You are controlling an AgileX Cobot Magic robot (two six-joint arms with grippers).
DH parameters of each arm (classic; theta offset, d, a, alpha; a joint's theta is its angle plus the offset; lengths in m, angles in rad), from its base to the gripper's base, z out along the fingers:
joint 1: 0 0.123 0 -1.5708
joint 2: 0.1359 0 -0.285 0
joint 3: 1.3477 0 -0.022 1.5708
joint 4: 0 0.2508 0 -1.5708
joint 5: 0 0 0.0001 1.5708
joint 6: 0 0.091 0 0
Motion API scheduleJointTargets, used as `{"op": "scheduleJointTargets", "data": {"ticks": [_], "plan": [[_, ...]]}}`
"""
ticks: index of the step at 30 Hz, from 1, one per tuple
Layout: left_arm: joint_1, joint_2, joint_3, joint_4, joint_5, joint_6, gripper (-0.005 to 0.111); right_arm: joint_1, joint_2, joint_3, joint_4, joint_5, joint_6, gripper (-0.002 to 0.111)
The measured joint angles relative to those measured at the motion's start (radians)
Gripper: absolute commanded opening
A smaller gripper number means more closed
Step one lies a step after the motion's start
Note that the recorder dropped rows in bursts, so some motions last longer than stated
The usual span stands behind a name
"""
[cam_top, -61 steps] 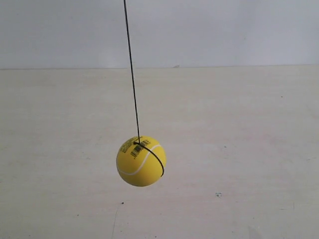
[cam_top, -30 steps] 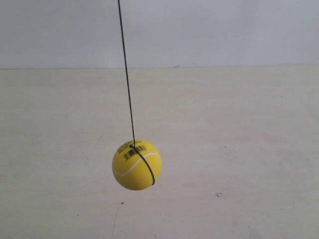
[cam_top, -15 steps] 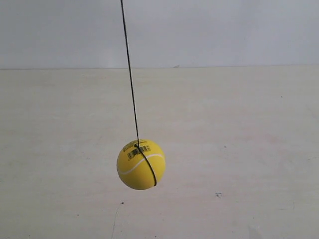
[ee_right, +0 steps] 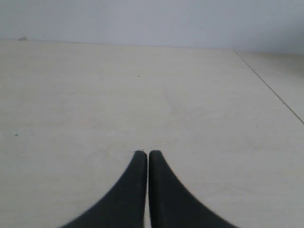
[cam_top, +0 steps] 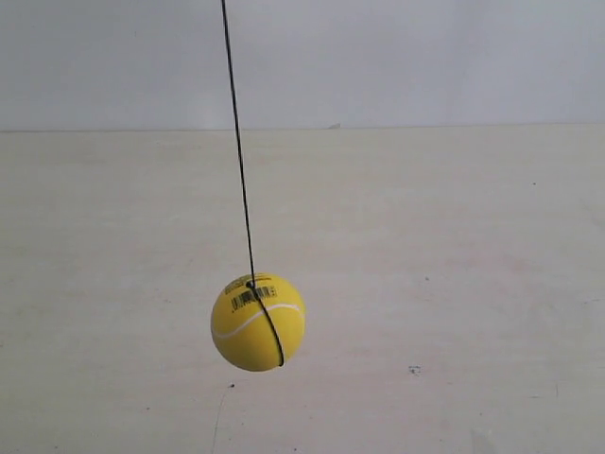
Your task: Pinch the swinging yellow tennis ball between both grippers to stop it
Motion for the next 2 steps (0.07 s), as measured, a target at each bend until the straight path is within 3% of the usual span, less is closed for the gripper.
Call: {"op": "scheduleJointTargets", "data": {"ticks": [2], "plan": [[0.000, 0.000, 0.000, 0.000, 0.000, 0.000, 0.005, 0.000, 0.000, 0.000, 0.000, 0.000, 0.000, 0.000]]}}
